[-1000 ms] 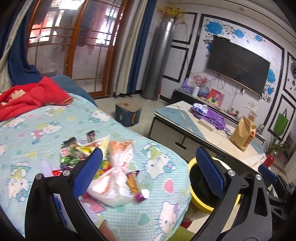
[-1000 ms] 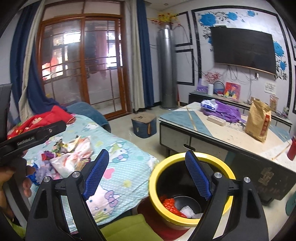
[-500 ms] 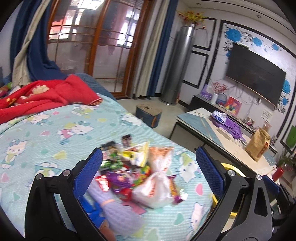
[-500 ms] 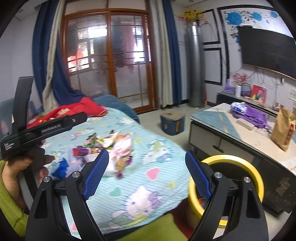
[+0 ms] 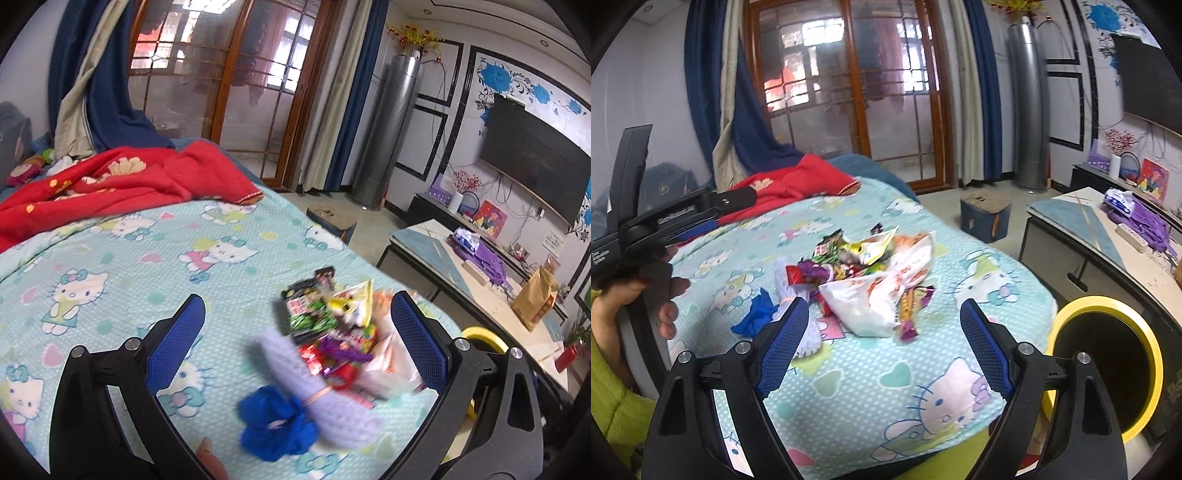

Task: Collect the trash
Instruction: 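Grasp the blue plastic bag with the left tool while the right tool grasps the white snack bag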

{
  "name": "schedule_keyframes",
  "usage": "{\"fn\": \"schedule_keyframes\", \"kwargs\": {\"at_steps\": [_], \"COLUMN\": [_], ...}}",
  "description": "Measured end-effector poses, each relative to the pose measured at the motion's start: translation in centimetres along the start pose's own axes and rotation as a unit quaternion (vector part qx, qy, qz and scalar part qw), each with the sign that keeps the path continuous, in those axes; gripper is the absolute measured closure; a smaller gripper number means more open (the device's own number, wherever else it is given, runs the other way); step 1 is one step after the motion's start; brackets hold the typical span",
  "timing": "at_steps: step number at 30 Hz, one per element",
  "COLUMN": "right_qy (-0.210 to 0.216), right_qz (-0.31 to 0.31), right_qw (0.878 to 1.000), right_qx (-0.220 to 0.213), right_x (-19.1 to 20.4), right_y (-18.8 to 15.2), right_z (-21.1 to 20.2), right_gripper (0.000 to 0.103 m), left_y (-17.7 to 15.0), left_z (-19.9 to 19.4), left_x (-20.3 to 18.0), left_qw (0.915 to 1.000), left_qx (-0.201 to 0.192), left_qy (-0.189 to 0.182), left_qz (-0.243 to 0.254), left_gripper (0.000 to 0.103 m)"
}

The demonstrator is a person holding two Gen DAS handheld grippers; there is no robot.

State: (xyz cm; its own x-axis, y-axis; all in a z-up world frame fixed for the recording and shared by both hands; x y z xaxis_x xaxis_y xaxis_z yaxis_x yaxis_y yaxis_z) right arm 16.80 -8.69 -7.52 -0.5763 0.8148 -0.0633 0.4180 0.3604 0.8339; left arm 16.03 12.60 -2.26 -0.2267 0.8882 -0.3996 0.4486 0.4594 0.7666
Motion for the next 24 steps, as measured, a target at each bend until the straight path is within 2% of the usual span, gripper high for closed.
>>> {"fn": "schedule_keyframes", "kwargs": {"at_steps": [3, 7, 11, 17, 22, 24], "right_qy": [0.011, 0.025, 0.028, 0.034, 0.041, 0.045], "right_qz": [-0.003, 0.009, 0.015, 0.029, 0.040, 0.043], "right_qw": [1.000, 0.999, 0.998, 0.997, 0.995, 0.994], "right_qx": [0.013, 0.037, 0.055, 0.068, 0.084, 0.089], "right_x": [0.3, 0.7, 0.8, 1.1, 1.2, 1.4], "right_y": [0.0, -0.2, -0.2, 0.6, 0.4, 0.2], "right_z": [1.2, 3.2, 4.9, 6.9, 8.3, 8.6], "right_gripper": [0.031, 0.041, 0.050, 0.058, 0.063, 0.071], "left_y": [-0.8, -2.1, -3.7, -6.3, -7.7, -8.1], "left_z": [0.0, 0.0, 0.1, 0.5, 0.8, 1.0], "left_x": [1.6, 2.9, 3.4, 4.0, 4.6, 4.6], "left_qw": [0.9998, 0.9993, 0.9977, 0.9937, 0.9911, 0.9896], "left_qx": [0.017, 0.038, 0.066, 0.108, 0.130, 0.139], "left_qy": [0.002, 0.000, -0.018, -0.029, -0.031, -0.036], "left_qz": [-0.005, -0.005, 0.000, 0.004, 0.001, 0.000], "left_gripper": [0.011, 0.011, 0.011, 0.011, 0.013, 0.017]}}
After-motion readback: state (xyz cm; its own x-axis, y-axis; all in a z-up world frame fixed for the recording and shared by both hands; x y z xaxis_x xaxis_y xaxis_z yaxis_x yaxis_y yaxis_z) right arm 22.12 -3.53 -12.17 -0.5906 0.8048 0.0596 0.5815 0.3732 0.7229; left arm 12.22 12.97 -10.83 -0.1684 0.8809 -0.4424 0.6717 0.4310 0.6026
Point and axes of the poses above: each gripper's, at about its wrist camera, not at the fingertips, and z roughly the way its jaws point, x to its left, y to its top, the point moved 7 cm from there along z, roughly the way its jaws point, and after that the axes turned 12 degrees about -z, right-handed, at the moved point
